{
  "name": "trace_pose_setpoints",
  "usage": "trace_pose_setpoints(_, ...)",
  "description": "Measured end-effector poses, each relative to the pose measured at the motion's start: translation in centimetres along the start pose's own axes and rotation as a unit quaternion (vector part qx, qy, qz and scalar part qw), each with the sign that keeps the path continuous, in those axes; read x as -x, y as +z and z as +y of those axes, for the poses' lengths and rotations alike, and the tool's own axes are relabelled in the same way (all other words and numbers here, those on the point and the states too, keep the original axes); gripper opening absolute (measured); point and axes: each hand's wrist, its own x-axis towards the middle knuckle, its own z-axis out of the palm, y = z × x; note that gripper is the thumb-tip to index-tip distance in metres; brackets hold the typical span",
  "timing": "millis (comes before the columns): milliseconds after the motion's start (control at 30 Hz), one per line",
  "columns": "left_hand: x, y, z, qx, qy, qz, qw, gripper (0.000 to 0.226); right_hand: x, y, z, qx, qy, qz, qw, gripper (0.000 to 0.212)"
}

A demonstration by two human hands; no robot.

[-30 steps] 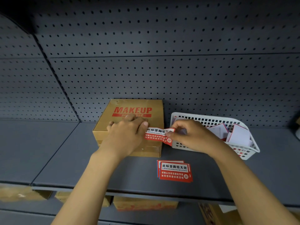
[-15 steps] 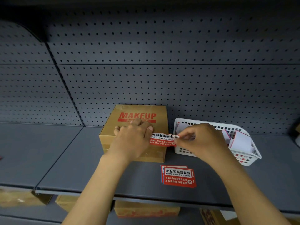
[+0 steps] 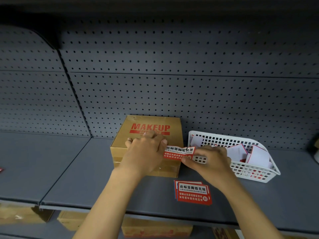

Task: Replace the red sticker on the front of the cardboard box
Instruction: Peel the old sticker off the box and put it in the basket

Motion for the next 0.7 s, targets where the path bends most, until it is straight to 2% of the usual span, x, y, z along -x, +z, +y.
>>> trace_pose_setpoints(100, 0.1, 0.0, 0.1, -0.004, 0.002, -0.003, 1.0, 0.045, -0.1, 0.1, -0.1, 0.012, 0.006, -0.017, 1.0, 0.033)
trace_pose_setpoints(167, 0.1, -0.1, 0.1, -0.002, 0.001, -0.005, 1.0, 0.045, 0.1, -0.1, -0.3, 0.012, 0.007, -0.008, 1.0, 0.037)
trace_pose_setpoints(267, 0.2, -0.2, 0.1, 0.002, -0.002, -0.008, 1.0, 0.045, 0.6, -0.3, -1.4, 0.031, -0.02, 0.034, 0.999, 0.043)
trace_pose_setpoints(367, 0.3, -0.4, 0.1, 0.006, -0.003, -0.025, 1.0, 0.046, 0.7, -0.3, -2.5, 0.072, -0.062, 0.071, 0.993, 0.038)
trace_pose_setpoints(567, 0.3, -1.0, 0.1, 0.012, -0.008, -0.044, 0.999, 0.047, 1.0, 0.0, -3.8, 0.027, -0.091, 0.087, 0.992, 0.036)
trace_pose_setpoints(700, 0.2, -0.7, -0.2, 0.002, -0.002, -0.051, 0.999, 0.048, 0.9, -0.2, -2.2, 0.016, -0.04, 0.053, 0.998, 0.06)
